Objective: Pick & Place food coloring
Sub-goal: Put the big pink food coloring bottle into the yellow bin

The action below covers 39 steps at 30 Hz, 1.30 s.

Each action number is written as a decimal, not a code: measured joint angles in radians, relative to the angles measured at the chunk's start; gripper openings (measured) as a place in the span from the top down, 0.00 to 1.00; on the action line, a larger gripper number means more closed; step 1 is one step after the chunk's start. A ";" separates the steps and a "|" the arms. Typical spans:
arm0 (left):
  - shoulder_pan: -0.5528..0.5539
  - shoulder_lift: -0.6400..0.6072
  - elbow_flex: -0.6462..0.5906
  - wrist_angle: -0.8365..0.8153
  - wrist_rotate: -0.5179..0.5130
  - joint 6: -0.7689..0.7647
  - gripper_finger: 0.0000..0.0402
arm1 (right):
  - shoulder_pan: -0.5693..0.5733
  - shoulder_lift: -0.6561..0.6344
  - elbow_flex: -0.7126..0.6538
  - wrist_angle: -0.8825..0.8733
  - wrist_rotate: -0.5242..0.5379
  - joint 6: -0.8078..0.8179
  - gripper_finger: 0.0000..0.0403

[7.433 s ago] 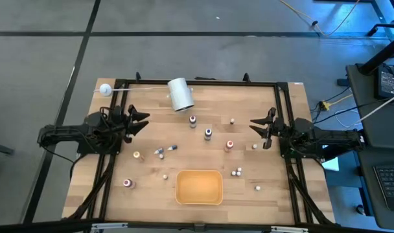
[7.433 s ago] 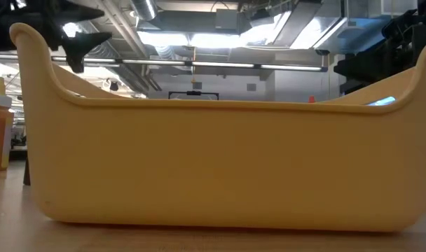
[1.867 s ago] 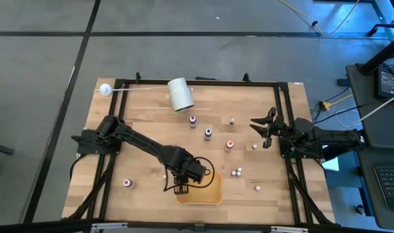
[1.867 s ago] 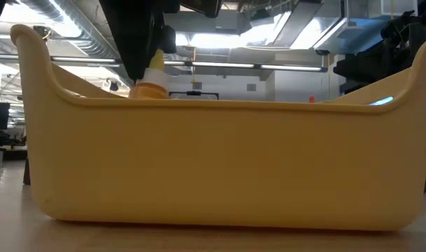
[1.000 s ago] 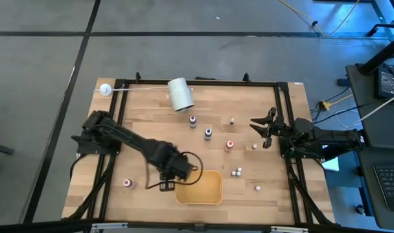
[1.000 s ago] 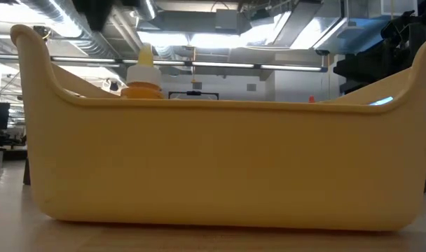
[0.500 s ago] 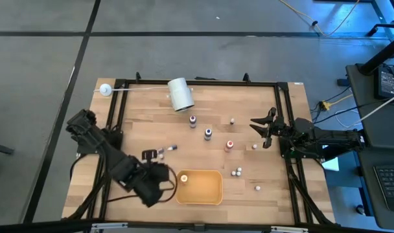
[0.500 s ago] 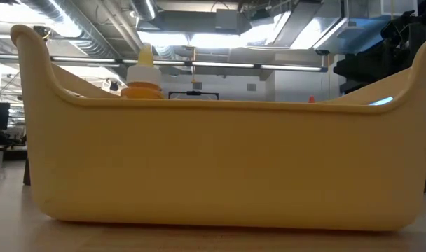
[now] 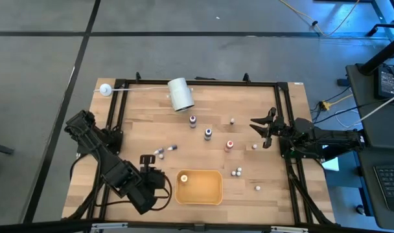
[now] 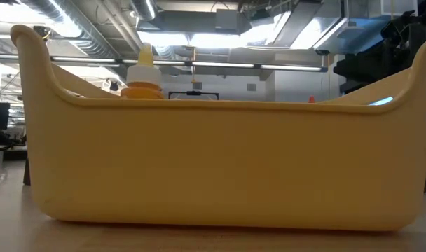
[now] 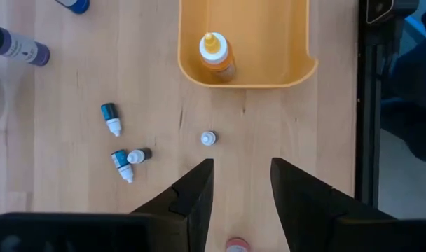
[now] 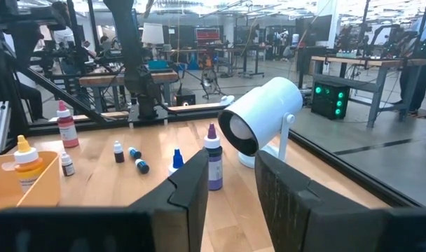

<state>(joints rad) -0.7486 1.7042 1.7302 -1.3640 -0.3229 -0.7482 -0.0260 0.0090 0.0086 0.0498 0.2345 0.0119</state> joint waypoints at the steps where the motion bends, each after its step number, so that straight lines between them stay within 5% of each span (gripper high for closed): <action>1: -0.002 0.000 0.000 0.000 0.000 0.001 0.65 | 0.000 0.000 0.000 0.000 0.000 -0.011 0.70; 9: -0.004 0.000 0.000 0.000 -0.007 0.001 0.67 | 0.000 0.000 0.000 0.000 0.000 -0.064 0.70; 15: 0.000 0.000 0.000 0.014 -0.103 -0.002 0.66 | 0.000 0.000 0.000 0.000 0.000 -0.072 0.70; 27: 0.005 0.001 0.000 0.212 -0.189 -0.107 0.66 | 0.000 0.000 0.000 0.001 0.000 0.004 0.70; 39: 0.057 0.007 -0.006 0.293 -0.142 -0.074 0.45 | 0.000 0.000 0.000 0.000 0.000 0.062 0.70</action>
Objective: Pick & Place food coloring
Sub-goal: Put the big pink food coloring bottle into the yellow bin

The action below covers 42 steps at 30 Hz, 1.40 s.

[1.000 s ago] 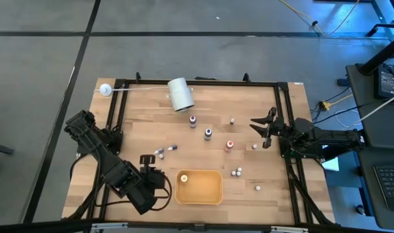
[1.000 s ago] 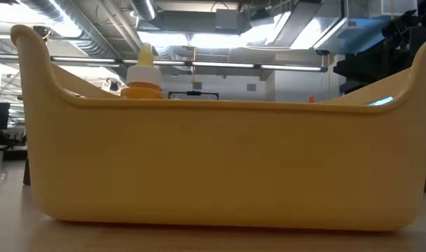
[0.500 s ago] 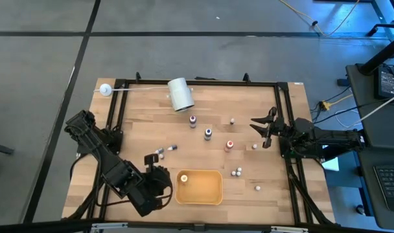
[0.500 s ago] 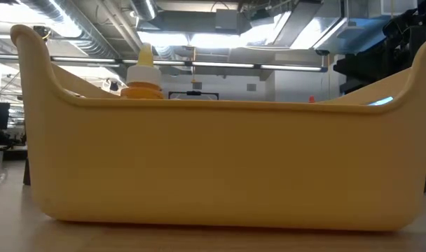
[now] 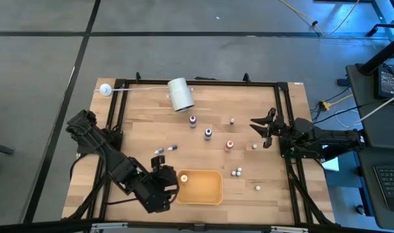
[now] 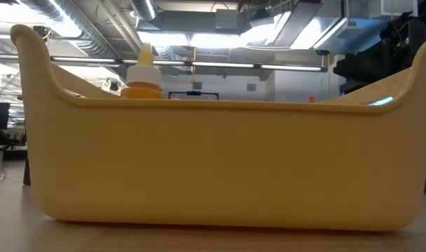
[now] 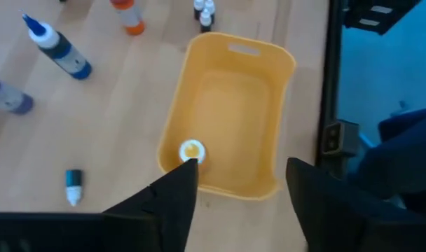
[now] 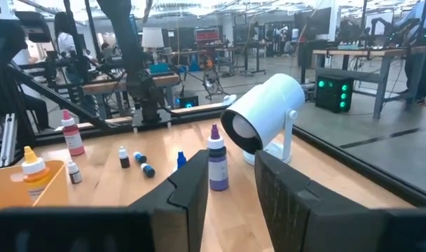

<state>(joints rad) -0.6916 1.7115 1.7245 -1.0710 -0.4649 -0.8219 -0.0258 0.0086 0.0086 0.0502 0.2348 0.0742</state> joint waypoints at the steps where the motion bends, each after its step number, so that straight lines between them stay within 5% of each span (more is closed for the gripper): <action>1: 0.006 0.000 0.000 0.000 -0.001 0.015 0.44 | 0.000 0.000 0.000 0.000 0.000 -0.003 0.70; 9: 0.020 0.000 0.000 -0.002 0.015 0.175 0.41 | 0.000 0.000 0.000 0.000 0.000 -0.004 0.70; 19: -0.009 0.000 0.000 -0.193 0.057 -0.150 0.42 | 0.000 0.000 0.000 0.000 0.000 -0.008 0.70; 30: -0.123 -0.005 -0.001 -0.501 0.064 -0.740 0.42 | 0.000 0.000 0.000 0.000 0.000 -0.031 0.70; 42: -0.156 -0.047 -0.101 -0.500 0.173 -0.944 0.42 | 0.000 0.000 0.000 0.000 0.001 -0.040 0.70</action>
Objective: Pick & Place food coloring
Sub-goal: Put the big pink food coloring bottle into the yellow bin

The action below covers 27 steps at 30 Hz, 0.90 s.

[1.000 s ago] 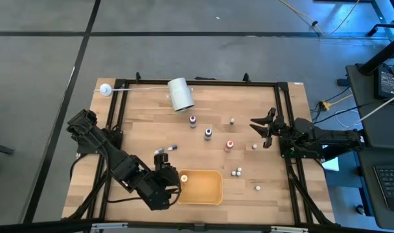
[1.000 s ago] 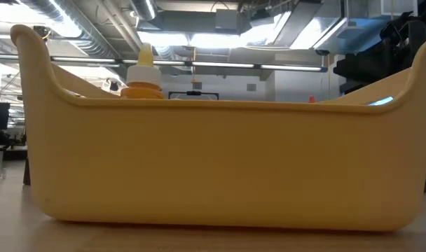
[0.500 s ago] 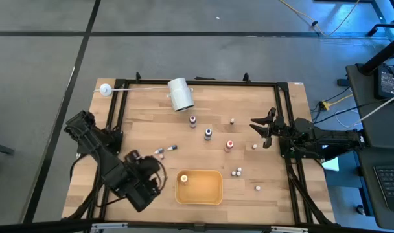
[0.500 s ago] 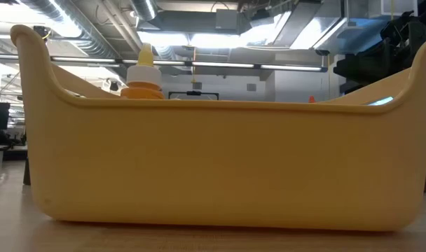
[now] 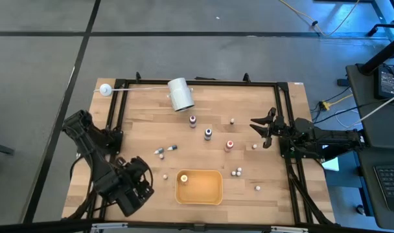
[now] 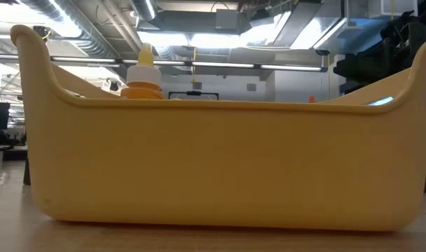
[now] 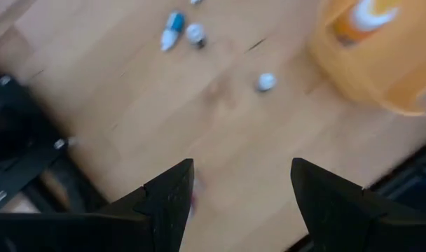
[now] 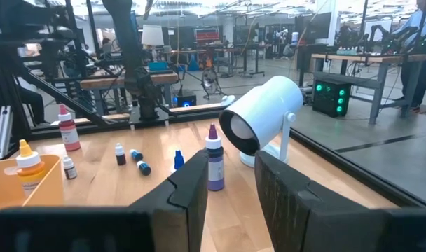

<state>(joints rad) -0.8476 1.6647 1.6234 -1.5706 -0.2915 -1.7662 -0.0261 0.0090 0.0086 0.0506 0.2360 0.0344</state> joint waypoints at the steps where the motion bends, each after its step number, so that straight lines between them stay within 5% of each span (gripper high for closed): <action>1: 0.002 -0.016 -0.022 0.000 0.015 -0.010 0.42 | 0.000 0.000 0.000 0.001 0.005 -0.012 0.70; 11: 0.005 -0.223 -0.243 0.082 0.037 -0.157 0.42 | 0.000 0.000 0.000 0.018 0.008 -0.046 0.70; 18: 0.005 -0.271 -0.388 0.225 0.152 -0.193 0.42 | 0.000 0.000 0.000 0.018 0.008 -0.044 0.70; 27: 0.003 -0.282 -0.454 0.296 0.155 -0.225 0.42 | 0.000 0.000 0.000 0.018 0.008 -0.043 0.70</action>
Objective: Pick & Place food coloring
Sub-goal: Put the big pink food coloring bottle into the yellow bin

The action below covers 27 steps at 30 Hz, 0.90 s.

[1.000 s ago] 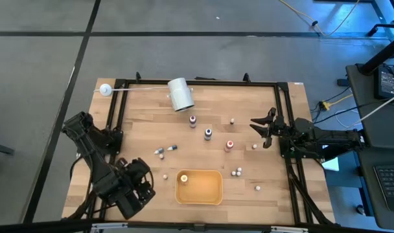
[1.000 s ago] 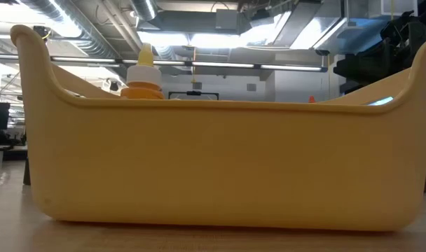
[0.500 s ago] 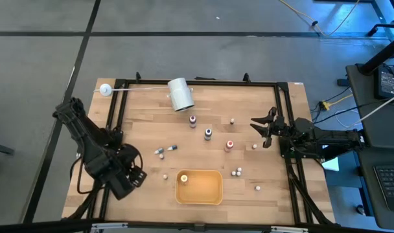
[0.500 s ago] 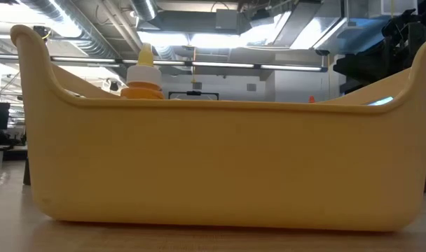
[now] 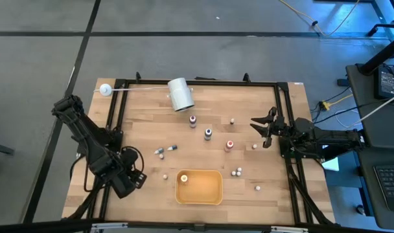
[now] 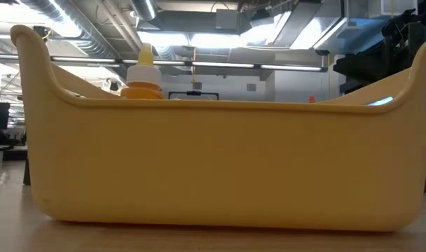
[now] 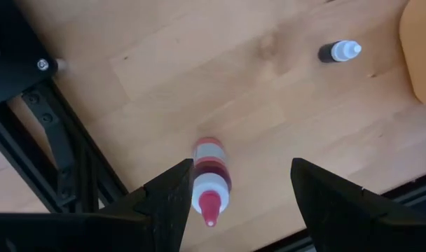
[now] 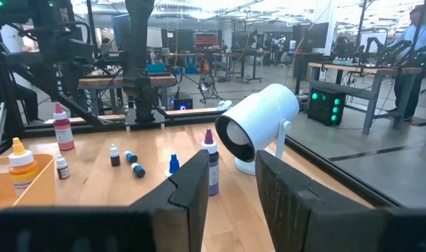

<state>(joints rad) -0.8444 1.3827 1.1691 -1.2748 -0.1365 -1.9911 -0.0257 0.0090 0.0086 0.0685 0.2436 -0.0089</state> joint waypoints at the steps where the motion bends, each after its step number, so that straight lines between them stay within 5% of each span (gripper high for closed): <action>1: 0.000 0.000 -0.006 0.002 0.001 -0.003 0.42 | 0.000 0.000 0.000 0.000 0.000 0.001 0.70; 11: 0.000 0.001 -0.114 0.132 0.078 0.007 0.42 | 0.000 0.000 0.000 0.000 0.000 0.004 0.70; 27: -0.013 0.015 -0.132 0.150 0.052 0.053 0.42 | 0.000 0.000 0.000 -0.002 0.000 0.004 0.70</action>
<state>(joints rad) -0.8577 1.3979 1.0370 -1.1250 -0.0841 -1.9381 -0.0261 0.0090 0.0086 0.0664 0.2436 -0.0051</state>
